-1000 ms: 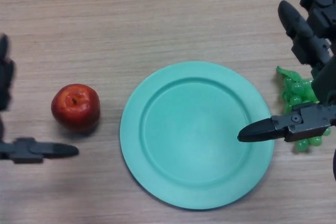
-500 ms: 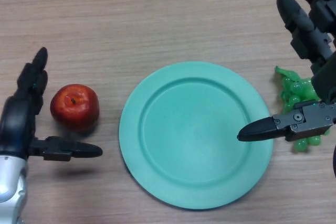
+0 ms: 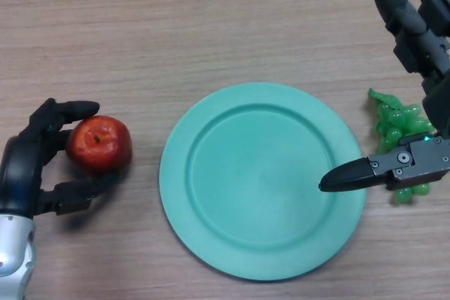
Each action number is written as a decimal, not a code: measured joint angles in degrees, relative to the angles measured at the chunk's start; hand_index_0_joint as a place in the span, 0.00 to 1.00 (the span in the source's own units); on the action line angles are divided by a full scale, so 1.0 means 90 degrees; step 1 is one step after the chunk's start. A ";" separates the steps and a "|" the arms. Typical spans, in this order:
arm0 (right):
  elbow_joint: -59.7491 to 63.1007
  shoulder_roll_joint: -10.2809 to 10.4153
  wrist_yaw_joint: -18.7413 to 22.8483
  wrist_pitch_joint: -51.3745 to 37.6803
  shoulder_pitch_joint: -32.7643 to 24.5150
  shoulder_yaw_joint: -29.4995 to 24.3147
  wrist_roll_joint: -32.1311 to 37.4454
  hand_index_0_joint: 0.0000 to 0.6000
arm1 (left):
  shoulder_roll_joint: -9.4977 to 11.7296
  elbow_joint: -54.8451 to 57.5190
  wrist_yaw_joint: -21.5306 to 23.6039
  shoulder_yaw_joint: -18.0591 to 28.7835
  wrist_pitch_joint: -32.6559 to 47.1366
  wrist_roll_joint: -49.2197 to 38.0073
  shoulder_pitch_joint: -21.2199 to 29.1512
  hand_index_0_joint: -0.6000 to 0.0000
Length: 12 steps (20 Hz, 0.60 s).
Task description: Pick up the red apple and place it on the plate
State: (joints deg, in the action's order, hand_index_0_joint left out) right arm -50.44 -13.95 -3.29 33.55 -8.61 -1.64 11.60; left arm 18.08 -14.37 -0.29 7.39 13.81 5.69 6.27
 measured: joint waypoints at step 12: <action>-0.0502 -0.0019 0.0595 0.0171 -0.0007 -0.0157 0.0817 0.00 | -0.0738 0.4682 -0.0965 -0.0950 -0.3215 -0.1014 -0.1005 0.00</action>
State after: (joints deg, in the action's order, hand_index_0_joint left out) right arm -54.96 -14.12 2.07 35.09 -8.68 -3.05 18.95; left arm 11.43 27.77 -8.97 -1.17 -15.13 -3.43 -2.78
